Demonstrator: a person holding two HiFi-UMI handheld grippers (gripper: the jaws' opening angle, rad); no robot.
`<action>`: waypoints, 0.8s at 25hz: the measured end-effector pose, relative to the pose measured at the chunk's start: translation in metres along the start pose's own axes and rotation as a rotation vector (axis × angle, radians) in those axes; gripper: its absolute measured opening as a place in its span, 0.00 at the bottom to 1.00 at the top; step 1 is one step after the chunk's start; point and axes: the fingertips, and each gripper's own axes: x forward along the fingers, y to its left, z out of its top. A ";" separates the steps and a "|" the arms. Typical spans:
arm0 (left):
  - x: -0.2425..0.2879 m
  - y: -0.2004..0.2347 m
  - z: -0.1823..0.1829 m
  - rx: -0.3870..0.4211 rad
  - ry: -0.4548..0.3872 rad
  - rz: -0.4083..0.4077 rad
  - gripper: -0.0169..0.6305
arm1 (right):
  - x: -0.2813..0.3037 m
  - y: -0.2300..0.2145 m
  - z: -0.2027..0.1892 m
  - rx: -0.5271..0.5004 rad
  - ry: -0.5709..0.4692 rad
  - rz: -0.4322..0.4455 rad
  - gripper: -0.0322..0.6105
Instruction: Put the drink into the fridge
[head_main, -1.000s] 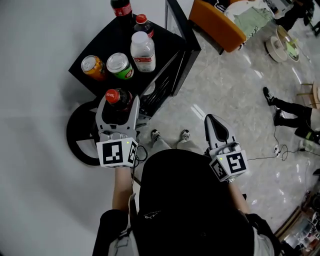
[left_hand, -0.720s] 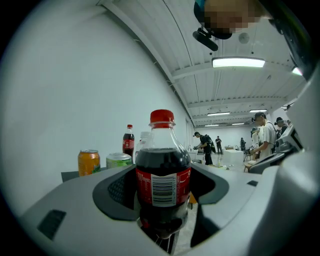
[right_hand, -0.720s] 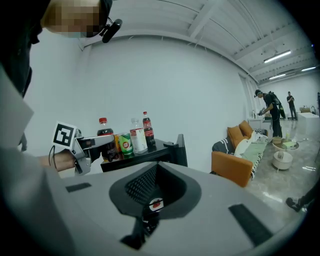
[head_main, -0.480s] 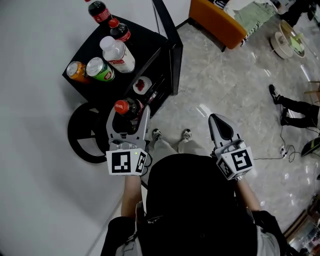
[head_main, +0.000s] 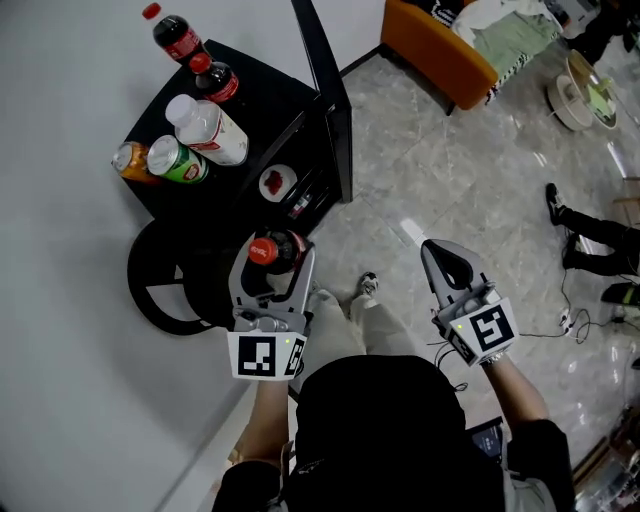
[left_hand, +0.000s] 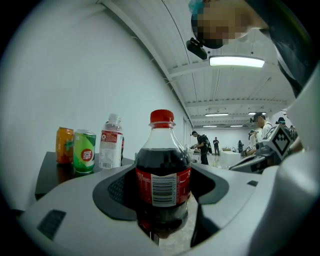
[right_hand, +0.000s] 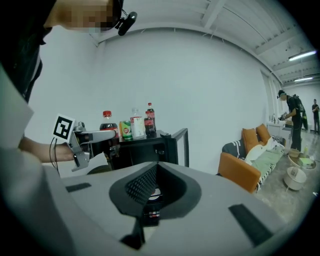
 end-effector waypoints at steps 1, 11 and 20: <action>0.004 -0.002 -0.006 0.005 0.006 -0.004 0.52 | 0.006 -0.002 0.000 -0.007 -0.011 0.014 0.07; 0.050 0.008 -0.081 0.010 0.023 0.006 0.52 | 0.087 -0.035 -0.031 0.058 -0.114 -0.014 0.07; 0.082 0.041 -0.169 -0.058 0.046 0.045 0.52 | 0.138 -0.017 -0.119 0.045 -0.042 -0.016 0.07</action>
